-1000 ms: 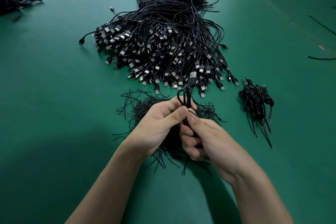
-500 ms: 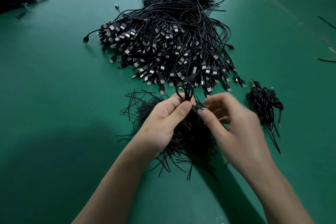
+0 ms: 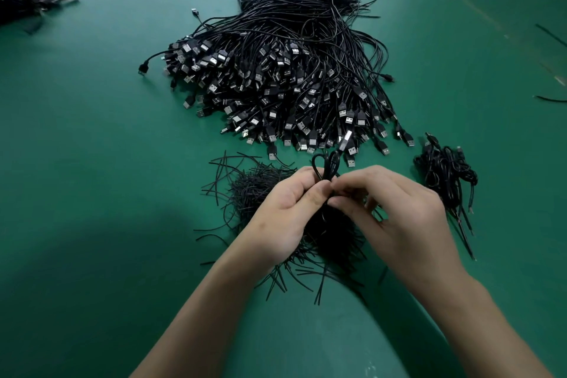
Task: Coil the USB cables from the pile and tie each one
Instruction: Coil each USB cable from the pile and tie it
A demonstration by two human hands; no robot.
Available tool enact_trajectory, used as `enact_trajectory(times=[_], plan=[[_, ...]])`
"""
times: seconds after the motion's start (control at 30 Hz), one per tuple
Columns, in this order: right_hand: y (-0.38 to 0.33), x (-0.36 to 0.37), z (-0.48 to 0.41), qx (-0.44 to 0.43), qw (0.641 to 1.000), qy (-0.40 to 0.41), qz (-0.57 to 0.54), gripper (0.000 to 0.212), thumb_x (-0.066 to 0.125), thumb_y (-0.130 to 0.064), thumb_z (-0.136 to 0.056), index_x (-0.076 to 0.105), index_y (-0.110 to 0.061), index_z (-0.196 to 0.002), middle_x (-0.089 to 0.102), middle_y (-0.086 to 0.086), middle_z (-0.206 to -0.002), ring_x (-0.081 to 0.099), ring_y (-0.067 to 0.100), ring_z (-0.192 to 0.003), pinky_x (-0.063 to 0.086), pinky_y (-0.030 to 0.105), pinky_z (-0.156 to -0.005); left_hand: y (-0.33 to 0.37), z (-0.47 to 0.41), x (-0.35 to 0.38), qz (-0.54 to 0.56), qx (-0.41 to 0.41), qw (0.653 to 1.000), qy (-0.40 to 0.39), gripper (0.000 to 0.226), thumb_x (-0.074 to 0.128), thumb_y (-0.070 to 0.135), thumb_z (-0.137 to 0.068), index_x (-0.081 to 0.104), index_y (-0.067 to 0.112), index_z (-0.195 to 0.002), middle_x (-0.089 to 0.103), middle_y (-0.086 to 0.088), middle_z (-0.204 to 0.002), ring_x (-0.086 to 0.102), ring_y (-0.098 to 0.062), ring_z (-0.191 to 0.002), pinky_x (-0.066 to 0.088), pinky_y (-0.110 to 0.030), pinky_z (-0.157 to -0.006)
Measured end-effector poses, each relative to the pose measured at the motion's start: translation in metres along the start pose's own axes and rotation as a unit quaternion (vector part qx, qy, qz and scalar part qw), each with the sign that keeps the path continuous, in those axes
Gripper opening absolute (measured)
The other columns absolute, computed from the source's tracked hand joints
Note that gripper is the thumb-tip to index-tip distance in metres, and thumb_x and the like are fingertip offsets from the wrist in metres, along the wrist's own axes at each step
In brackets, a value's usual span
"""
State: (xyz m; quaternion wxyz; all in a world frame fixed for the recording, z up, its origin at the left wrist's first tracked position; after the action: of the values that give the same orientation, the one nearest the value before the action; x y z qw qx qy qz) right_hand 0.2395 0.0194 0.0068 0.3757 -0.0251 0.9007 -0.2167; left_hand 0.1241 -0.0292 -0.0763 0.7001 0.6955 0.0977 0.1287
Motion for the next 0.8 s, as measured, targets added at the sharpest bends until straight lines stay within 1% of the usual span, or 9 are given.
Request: enact_trajectory(times=[0.17, 0.23, 0.33, 0.4, 0.47, 0.53, 0.6, 0.67, 0.8], plan=[[0.004, -0.006, 0.000, 0.071, 0.997, 0.019, 0.001, 0.015, 0.075, -0.031, -0.092, 0.066, -0.024, -0.102, 0.064, -0.018, -0.090, 0.061, -0.002, -0.083, 0.053, 0.023, -0.071, 0.006, -0.001, 0.000, -0.039, 0.024, 0.999, 0.024, 0.028, 0.047, 0.021, -0.108, 0.069, 0.014, -0.124, 0.063, -0.008, -0.125, 0.061, -0.022, -0.124, 0.046, -0.048, -0.112], [0.005, -0.005, 0.000, 0.097, 0.995, 0.024, 0.012, 0.017, 0.074, -0.036, -0.089, 0.063, -0.029, -0.100, 0.064, -0.017, -0.086, 0.063, 0.002, -0.079, 0.055, 0.031, -0.069, 0.009, -0.001, -0.003, -0.057, 0.032, 0.997, 0.044, 0.028, 0.049, 0.025, -0.105, 0.071, 0.016, -0.119, 0.063, -0.003, -0.122, 0.061, -0.020, -0.122, 0.047, -0.048, -0.111], [0.003, -0.004, -0.001, 0.074, 0.996, 0.020, 0.049, 0.016, 0.072, -0.037, -0.093, 0.066, -0.023, -0.101, 0.067, -0.013, -0.085, 0.064, 0.011, -0.076, 0.055, 0.041, -0.068, 0.009, -0.001, -0.005, -0.065, 0.028, 0.996, 0.052, 0.028, 0.051, 0.030, -0.102, 0.073, 0.013, -0.110, 0.063, -0.003, -0.116, 0.062, -0.022, -0.116, 0.049, -0.051, -0.107], [0.001, -0.006, -0.003, 0.041, 0.996, 0.018, 0.078, 0.018, 0.072, -0.035, -0.093, 0.067, -0.020, -0.101, 0.067, -0.010, -0.085, 0.062, 0.011, -0.076, 0.054, 0.040, -0.067, 0.009, -0.001, -0.007, -0.074, 0.026, 0.995, 0.053, 0.031, 0.053, 0.033, -0.101, 0.072, 0.009, -0.107, 0.062, -0.005, -0.113, 0.062, -0.025, -0.112, 0.049, -0.054, -0.104], [0.001, -0.005, -0.004, 0.022, 0.996, -0.007, 0.082, 0.020, 0.073, -0.034, -0.092, 0.066, -0.022, -0.106, 0.065, -0.011, -0.088, 0.059, 0.011, -0.076, 0.053, 0.038, -0.068, 0.009, -0.001, -0.008, -0.085, 0.026, 0.995, 0.056, 0.036, 0.053, 0.036, -0.100, 0.070, 0.004, -0.106, 0.061, -0.010, -0.110, 0.061, -0.029, -0.109, 0.048, -0.057, -0.101], [0.005, -0.001, -0.004, 0.030, 0.997, -0.046, 0.057, 0.024, 0.073, -0.030, -0.092, 0.062, -0.028, -0.113, 0.064, -0.015, -0.092, 0.059, 0.009, -0.078, 0.053, 0.035, -0.071, 0.007, -0.001, -0.009, -0.083, 0.023, 0.995, 0.058, 0.037, 0.053, 0.037, -0.102, 0.069, 0.004, -0.107, 0.059, -0.014, -0.110, 0.060, -0.034, -0.109, 0.047, -0.060, -0.101], [0.012, -0.003, -0.002, 0.068, 0.996, -0.059, 0.015, 0.034, 0.073, -0.027, -0.088, 0.058, -0.035, -0.117, 0.065, -0.018, -0.093, 0.062, 0.008, -0.080, 0.052, 0.031, -0.073, 0.005, -0.001, -0.011, -0.074, 0.013, 0.995, 0.063, 0.038, 0.052, 0.039, -0.102, 0.068, 0.006, -0.109, 0.058, -0.017, -0.111, 0.059, -0.036, -0.109, 0.046, -0.060, -0.101], [0.017, -0.005, -0.001, 0.105, 0.993, -0.044, -0.028, 0.041, 0.075, -0.024, -0.086, 0.055, -0.038, -0.119, 0.068, -0.019, -0.092, 0.065, 0.010, -0.082, 0.050, 0.025, -0.075, 0.005, -0.002, -0.012, -0.056, 0.004, 0.996, 0.068, 0.039, 0.052, 0.042, -0.100, 0.069, 0.007, -0.108, 0.060, -0.017, -0.112, 0.060, -0.034, -0.109, 0.047, -0.058, -0.102], [0.019, -0.006, 0.004, 0.145, 0.984, 0.014, -0.106, 0.047, 0.082, -0.014, -0.084, 0.056, -0.030, -0.120, 0.071, -0.016, -0.089, 0.068, 0.012, -0.080, 0.049, 0.016, -0.074, 0.004, -0.002, -0.009, -0.006, -0.002, 0.998, 0.062, 0.031, 0.055, 0.036, -0.102, 0.073, 0.014, -0.111, 0.066, -0.010, -0.116, 0.065, -0.024, -0.116, 0.049, -0.051, -0.108]])
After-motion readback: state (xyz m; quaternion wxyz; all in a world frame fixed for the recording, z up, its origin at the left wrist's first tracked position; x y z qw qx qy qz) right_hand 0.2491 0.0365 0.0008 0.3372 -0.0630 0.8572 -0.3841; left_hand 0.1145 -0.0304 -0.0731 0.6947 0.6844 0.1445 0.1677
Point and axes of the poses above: each hand's wrist, its own z-axis away from the middle knuckle, its own x-axis out of the palm, y = z × x, the point moved 9 cm from there along -z, towards the middle knuckle
